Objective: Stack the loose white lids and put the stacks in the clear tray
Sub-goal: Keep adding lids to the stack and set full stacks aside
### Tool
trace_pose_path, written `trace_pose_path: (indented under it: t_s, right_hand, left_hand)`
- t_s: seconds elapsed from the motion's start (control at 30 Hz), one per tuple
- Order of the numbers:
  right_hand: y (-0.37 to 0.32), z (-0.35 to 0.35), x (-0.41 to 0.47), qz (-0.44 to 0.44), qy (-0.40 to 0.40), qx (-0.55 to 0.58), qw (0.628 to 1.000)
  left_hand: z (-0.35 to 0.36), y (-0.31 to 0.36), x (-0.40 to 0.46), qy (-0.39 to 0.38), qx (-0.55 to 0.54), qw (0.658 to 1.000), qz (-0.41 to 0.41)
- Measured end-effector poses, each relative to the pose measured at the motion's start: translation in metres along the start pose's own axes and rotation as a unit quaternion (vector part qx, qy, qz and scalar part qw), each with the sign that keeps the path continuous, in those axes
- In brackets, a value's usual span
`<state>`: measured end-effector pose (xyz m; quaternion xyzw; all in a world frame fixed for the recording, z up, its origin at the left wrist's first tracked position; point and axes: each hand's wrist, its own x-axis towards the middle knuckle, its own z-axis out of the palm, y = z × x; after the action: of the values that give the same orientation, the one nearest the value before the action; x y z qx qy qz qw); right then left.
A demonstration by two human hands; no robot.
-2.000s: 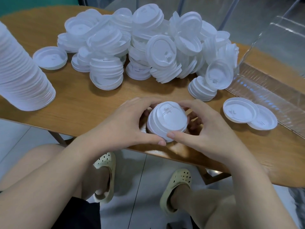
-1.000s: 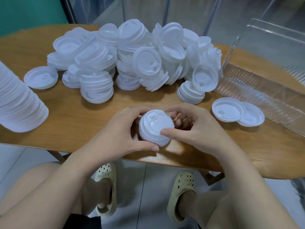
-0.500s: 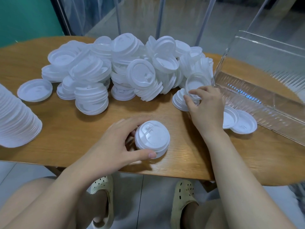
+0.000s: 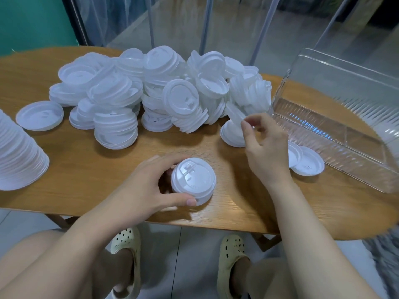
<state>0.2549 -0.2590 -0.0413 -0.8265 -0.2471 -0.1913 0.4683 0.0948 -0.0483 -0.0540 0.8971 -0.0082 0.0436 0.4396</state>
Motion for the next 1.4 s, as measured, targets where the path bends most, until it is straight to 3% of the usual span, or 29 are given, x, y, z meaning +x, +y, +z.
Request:
trace_pose_path:
  t_s: [0.27,0.47,0.63,0.8,1.2,1.3,1.4]
  right_hand:
    - [-0.004,-0.008,-0.014,0.079,-0.024,0.159,0.984]
    - [-0.003,-0.008,-0.012,0.128,-0.016,0.101,0.987]
    - [0.004,-0.013,-0.013,0.175,-0.069,0.056,0.981]
    - [0.008,-0.018,-0.018,0.133,-0.168,-0.048,0.976]
    - [0.002,-0.02,-0.022,0.091,-0.184,-0.121,0.971]
    - [-0.003,-0.021,-0.023,0.086,-0.118,-0.068,0.987]
    - [-0.015,-0.022,-0.028,0.109,-0.102,0.083,0.985]
  left_hand:
    - [0.0,0.0,0.0,0.003,0.009,1.0,0.007]
    - [0.0,0.001,-0.001,0.006,0.014,1.0,0.006]
    - [0.0,-0.001,0.0,0.001,0.024,1.0,0.002]
    - [-0.001,0.0,0.0,-0.002,0.027,1.0,-0.001]
    - [-0.004,0.001,-0.001,-0.004,0.029,1.0,0.008]
    - [-0.004,0.003,-0.002,-0.006,0.036,0.999,0.01]
    - [-0.004,0.003,-0.002,-0.005,0.029,1.0,0.009]
